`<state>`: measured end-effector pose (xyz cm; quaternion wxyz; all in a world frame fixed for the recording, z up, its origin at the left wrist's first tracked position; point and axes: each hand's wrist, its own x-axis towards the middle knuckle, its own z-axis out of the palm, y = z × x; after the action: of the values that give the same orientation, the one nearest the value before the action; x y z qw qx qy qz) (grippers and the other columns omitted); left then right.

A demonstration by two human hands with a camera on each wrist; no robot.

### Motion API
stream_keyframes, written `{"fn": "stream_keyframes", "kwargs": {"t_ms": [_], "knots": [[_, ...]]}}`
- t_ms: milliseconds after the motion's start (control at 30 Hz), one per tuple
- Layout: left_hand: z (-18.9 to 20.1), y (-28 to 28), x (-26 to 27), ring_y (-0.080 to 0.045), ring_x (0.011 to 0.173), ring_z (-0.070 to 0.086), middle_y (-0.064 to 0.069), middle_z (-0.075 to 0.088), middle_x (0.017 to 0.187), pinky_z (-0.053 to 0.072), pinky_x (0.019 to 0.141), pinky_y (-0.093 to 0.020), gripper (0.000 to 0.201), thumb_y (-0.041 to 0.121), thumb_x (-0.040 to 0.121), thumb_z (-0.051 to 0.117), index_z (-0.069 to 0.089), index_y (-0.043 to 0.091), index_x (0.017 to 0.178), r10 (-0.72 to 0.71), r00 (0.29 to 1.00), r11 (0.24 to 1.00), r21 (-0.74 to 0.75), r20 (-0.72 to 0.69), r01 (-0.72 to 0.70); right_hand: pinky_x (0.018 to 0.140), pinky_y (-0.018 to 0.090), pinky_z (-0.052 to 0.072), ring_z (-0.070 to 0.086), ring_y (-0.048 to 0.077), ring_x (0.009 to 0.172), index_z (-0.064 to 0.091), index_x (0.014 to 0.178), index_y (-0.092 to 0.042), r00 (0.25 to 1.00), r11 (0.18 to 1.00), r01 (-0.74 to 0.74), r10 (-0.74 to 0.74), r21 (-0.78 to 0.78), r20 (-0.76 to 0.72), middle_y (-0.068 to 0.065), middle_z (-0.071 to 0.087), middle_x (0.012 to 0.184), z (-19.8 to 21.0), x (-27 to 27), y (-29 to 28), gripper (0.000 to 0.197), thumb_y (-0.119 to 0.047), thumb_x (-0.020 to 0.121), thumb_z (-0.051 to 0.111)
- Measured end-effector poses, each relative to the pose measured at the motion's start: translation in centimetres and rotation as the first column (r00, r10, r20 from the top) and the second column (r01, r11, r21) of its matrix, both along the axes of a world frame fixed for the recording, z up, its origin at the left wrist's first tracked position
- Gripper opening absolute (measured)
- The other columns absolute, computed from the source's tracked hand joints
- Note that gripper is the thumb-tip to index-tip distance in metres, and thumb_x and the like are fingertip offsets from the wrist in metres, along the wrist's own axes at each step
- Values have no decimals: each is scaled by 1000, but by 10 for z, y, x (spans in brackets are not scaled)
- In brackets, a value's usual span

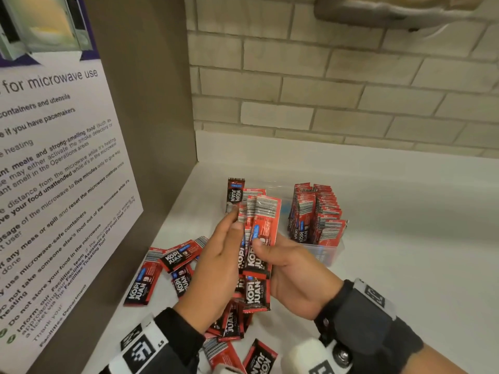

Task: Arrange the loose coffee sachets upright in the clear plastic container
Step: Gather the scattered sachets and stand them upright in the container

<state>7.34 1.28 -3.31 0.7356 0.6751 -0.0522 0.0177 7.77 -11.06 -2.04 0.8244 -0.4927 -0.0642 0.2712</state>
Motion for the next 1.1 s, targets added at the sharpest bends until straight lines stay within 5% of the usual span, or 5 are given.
{"fn": "stream_keyframes", "kwargs": {"t_ms": [133, 300, 533, 867, 1100], "knots": [[3, -1, 0, 17, 101, 56, 28, 59, 115, 44, 77, -3, 35, 29, 100, 37, 47, 54, 122, -28, 1000, 999, 16, -12, 28, 86, 43, 53, 64, 27, 102, 52, 127, -13, 1000, 999, -25, 26, 35, -4, 15, 64, 116, -3, 0, 2, 46, -12, 82, 61], [3, -4, -4, -3, 113, 60, 15, 67, 119, 43, 100, -30, 33, 31, 98, 39, 58, 49, 119, -55, 996, 990, -130, -77, 45, 94, 36, 50, 59, 28, 114, 48, 129, -9, 994, 1000, 20, -19, -8, 112, 18, 59, 125, -6, 0, 8, 50, -12, 80, 57], [4, 0, -3, 0, 108, 62, 10, 68, 116, 50, 82, -16, 57, 71, 86, 37, 53, 33, 126, -106, 994, 990, -88, 10, 106, 105, 39, 42, 55, 21, 120, 44, 129, -15, 926, 958, 196, -111, -208, 360, 9, 59, 127, -8, 5, 9, 42, -2, 90, 53], [2, -1, -11, -20, 121, 51, 18, 34, 144, 51, 79, -21, 101, -15, 78, 48, 8, 53, 141, -207, 978, 958, 200, -13, 206, 99, 23, 44, 54, 4, 117, 41, 124, -30, 784, 908, 368, -189, -198, 591, -8, 59, 122, -11, 6, -2, 44, -16, 83, 51], [0, 2, -13, 1, 108, 58, 18, 45, 134, 50, 81, -25, 101, -14, 69, 50, 21, 58, 134, -251, 965, 958, 122, -72, 258, 98, 31, 45, 55, 11, 118, 40, 123, -32, 844, 951, 294, -210, -97, 494, -6, 60, 121, -17, 4, 2, 47, -14, 81, 53]]}}
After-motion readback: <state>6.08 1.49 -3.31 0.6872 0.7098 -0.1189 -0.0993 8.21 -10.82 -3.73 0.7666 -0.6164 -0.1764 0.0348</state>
